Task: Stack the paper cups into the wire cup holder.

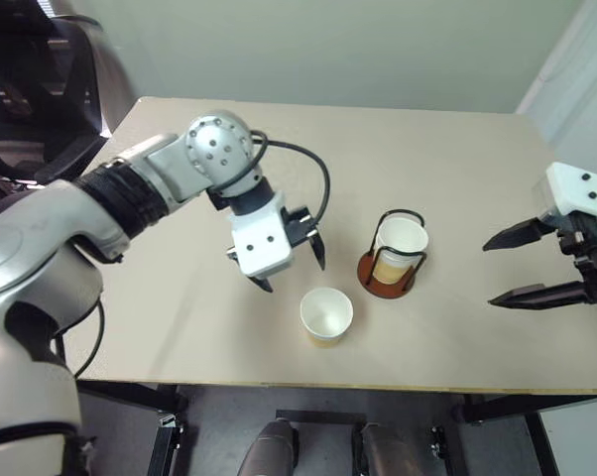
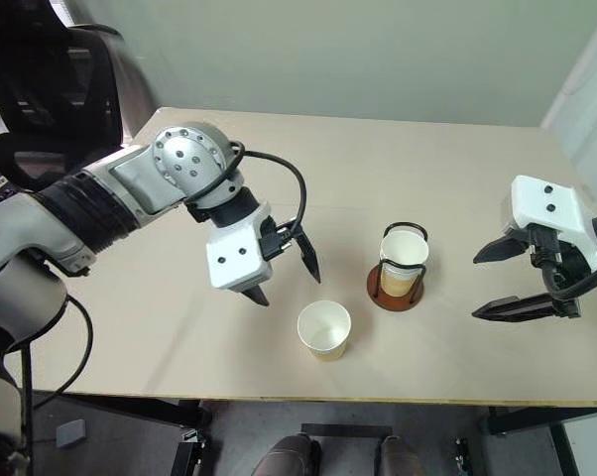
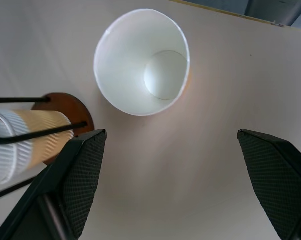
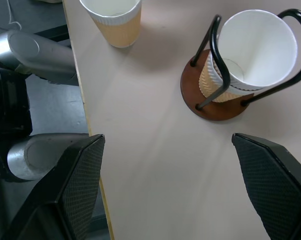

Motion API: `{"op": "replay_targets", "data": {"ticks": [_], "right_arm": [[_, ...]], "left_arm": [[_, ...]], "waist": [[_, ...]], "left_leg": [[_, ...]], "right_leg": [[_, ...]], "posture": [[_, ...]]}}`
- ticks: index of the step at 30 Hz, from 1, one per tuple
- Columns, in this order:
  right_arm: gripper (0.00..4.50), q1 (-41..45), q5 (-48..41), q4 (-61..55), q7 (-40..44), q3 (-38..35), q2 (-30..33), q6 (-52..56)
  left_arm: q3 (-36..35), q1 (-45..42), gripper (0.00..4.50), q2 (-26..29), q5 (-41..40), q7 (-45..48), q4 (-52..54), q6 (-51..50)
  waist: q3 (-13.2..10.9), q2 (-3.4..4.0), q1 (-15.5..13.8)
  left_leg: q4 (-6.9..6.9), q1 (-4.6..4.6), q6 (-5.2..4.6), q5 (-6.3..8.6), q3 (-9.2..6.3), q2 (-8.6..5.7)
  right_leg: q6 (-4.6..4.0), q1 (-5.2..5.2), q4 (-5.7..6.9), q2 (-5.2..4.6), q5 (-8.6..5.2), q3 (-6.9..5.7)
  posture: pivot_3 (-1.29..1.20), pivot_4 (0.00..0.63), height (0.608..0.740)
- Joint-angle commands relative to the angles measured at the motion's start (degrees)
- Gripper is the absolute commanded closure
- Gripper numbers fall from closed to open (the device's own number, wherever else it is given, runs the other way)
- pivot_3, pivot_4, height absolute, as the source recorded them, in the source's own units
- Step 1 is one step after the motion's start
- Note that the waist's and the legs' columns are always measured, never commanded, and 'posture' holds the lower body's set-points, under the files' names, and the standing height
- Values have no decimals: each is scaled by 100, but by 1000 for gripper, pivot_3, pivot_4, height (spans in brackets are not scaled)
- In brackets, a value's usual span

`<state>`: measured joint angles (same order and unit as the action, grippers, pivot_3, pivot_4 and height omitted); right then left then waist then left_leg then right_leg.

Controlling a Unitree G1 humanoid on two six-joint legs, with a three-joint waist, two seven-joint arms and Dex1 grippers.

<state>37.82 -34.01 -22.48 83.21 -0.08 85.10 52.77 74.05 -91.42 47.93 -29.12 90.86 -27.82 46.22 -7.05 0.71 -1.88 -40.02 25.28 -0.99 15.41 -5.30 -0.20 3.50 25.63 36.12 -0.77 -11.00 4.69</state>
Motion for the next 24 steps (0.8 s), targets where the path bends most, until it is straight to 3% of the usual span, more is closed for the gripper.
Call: {"op": "replay_targets", "data": {"ticks": [1, 13, 24], "right_arm": [[381, 198, -45, 71, 69, -203, 150, -42], [381, 273, -61, 44, -21, -155, 88, 67], [381, 259, -135, -10, -109, -173, 65, 109]], "left_arm": [[123, -194, 0, -73, -109, 164, -24, 158], [506, -43, 0, -58, -95, 164, 266, 389], [364, 132, 0, -479, 439, 164, -135, 842]], "waist": [[-1, 2, 8], [-3, 6, 0], [-3, 7, 2]], "left_leg": [[0, 0, -1, 0, 1, -1], [-5, 2, -2, 1, 4, -1], [-10, 1, -3, 0, 4, -3]], "right_leg": [[1, 0, 0, 1, 0, 1], [9, -3, -4, 2, 5, -4], [17, -7, -2, -3, 9, -3]], "posture": [[0, 150, 740], [0, 150, 740], [0, 150, 740]]}}
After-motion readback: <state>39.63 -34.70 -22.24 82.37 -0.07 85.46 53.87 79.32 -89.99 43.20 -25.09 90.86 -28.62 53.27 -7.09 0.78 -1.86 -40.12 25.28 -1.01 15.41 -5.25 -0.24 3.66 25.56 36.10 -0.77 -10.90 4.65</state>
